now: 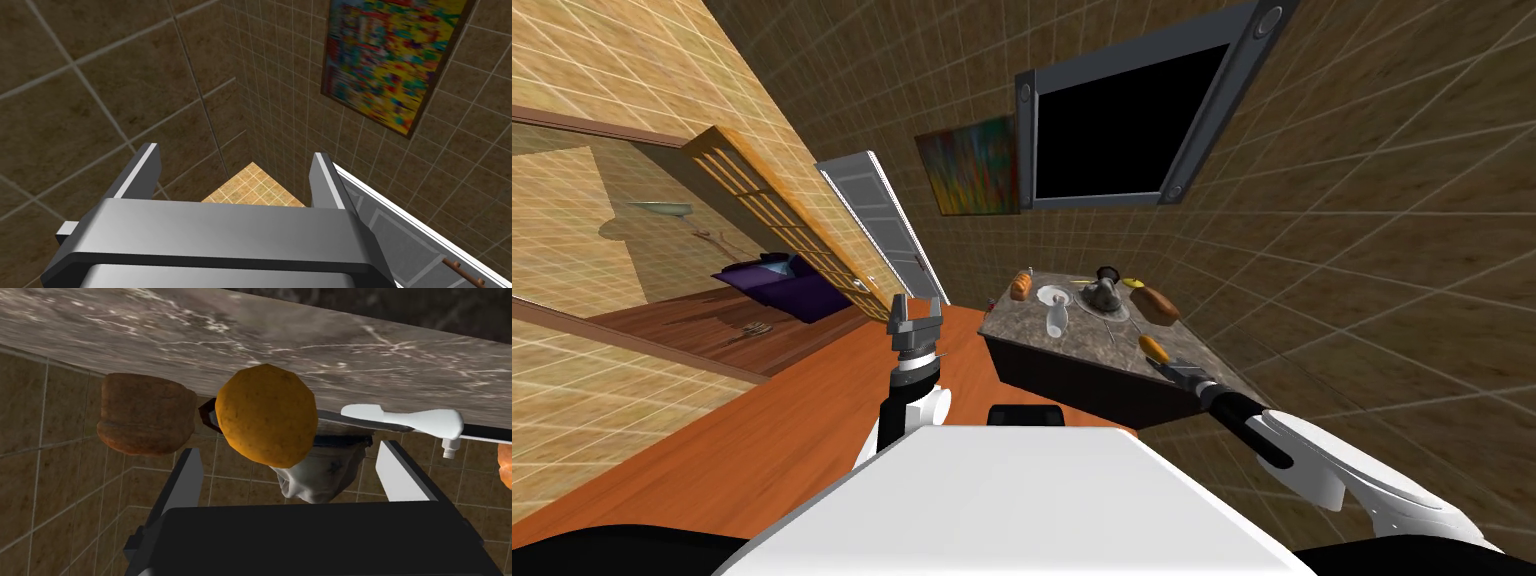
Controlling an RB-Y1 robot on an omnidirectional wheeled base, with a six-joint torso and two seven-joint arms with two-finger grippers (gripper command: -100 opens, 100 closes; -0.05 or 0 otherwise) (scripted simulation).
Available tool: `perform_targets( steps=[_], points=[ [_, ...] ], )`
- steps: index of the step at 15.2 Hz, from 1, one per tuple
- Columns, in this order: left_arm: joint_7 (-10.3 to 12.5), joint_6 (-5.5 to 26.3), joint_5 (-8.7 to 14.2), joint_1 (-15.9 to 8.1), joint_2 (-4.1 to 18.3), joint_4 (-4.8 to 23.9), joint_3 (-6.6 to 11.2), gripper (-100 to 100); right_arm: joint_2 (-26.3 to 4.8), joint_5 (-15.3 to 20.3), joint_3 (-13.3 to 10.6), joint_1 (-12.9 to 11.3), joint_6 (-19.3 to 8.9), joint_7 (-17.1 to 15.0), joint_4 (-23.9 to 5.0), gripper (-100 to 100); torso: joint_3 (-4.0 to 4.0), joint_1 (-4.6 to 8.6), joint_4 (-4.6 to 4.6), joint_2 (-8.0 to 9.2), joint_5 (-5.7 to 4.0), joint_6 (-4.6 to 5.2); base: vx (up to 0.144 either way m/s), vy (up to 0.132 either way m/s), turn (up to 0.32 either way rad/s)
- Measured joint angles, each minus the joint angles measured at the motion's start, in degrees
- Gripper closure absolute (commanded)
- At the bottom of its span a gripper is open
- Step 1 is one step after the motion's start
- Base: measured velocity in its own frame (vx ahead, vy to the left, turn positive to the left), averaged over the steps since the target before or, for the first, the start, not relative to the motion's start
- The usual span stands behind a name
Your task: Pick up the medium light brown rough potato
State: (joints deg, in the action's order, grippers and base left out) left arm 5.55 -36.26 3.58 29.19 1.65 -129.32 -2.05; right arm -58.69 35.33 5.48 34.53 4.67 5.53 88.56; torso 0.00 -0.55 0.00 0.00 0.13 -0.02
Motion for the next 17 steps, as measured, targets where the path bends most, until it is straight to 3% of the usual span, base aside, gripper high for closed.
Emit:
perform_targets(
  steps=[8, 10, 13, 17],
  points=[
    [0.0, 0.0, 0.0, 0.0, 0.0, 0.0, 0.00, 0, -6.1, 5.1, -2.0, 0.2, -3.6, -0.6, -6.9, -100, 0.01, 0.12, 0.01, 0.02, -0.02, 0.01, 0.030, 0.108, 0.092],
    [0.0, 0.0, 0.0, 0.0, 0.0, 0.0, 0.00, 0, -7.2, 6.9, -1.7, 0.3, -3.0, -0.4, -10.1, -100, 0.00, 0.08, 0.00, 0.00, -0.01, 0.00, 0.044, 0.126, 0.129],
    [0.0, 0.0, 0.0, 0.0, 0.0, 0.0, 0.00, 0, -10.7, 9.0, -3.1, 1.9, -5.4, -1.2, -12.3, -100, -0.06, -0.05, -0.02, -0.10, 0.01, -0.01, 0.065, 0.127, 0.121],
    [0.0, 0.0, 0.0, 0.0, 0.0, 0.0, 0.01, 0, -11.7, 11.6, -4.0, 3.1, -6.1, -1.0, -15.6, -100, 0.00, 0.30, 0.00, 0.00, -0.07, 0.03, 0.045, 0.046, 0.075]
  ],
)
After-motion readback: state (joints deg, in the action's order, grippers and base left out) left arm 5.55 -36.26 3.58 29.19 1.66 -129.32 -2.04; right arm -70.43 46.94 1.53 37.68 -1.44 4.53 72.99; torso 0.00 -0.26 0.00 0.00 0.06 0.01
